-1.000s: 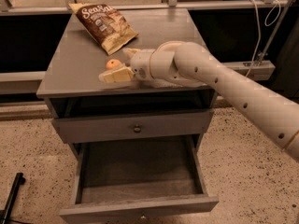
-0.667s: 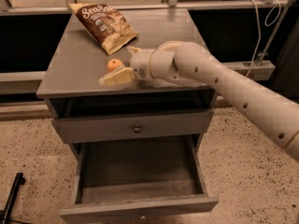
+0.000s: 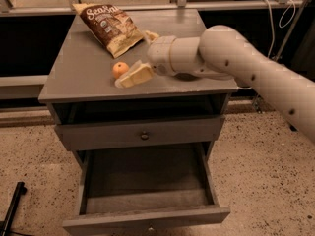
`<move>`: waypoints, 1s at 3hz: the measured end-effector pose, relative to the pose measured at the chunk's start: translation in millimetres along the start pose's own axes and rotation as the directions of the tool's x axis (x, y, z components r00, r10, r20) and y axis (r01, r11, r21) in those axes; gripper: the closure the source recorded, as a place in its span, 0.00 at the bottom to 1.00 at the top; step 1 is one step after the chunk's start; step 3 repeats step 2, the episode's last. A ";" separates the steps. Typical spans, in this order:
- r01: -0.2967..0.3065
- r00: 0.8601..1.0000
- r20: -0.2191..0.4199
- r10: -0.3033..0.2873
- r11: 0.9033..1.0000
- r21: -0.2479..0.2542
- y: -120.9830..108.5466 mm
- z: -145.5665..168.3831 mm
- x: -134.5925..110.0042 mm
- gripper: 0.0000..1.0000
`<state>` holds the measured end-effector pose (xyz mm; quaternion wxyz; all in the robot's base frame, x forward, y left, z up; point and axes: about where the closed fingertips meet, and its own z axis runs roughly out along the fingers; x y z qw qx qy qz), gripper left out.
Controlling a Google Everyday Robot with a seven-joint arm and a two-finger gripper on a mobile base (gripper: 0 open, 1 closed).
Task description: Pick orange from middle drawer and place on counter
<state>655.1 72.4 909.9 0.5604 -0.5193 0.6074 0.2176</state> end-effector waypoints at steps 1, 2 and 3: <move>0.052 0.999 -0.008 -0.052 0.998 0.039 -9.9 -25.1 3.2 0.00; 0.052 0.999 -0.008 -0.052 0.998 0.039 -9.9 -25.1 3.2 0.00; 0.052 0.999 -0.008 -0.052 0.998 0.039 -9.9 -25.1 3.2 0.00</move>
Offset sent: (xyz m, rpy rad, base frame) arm -0.0022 -0.0261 0.0072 -0.0232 -0.0568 -0.0229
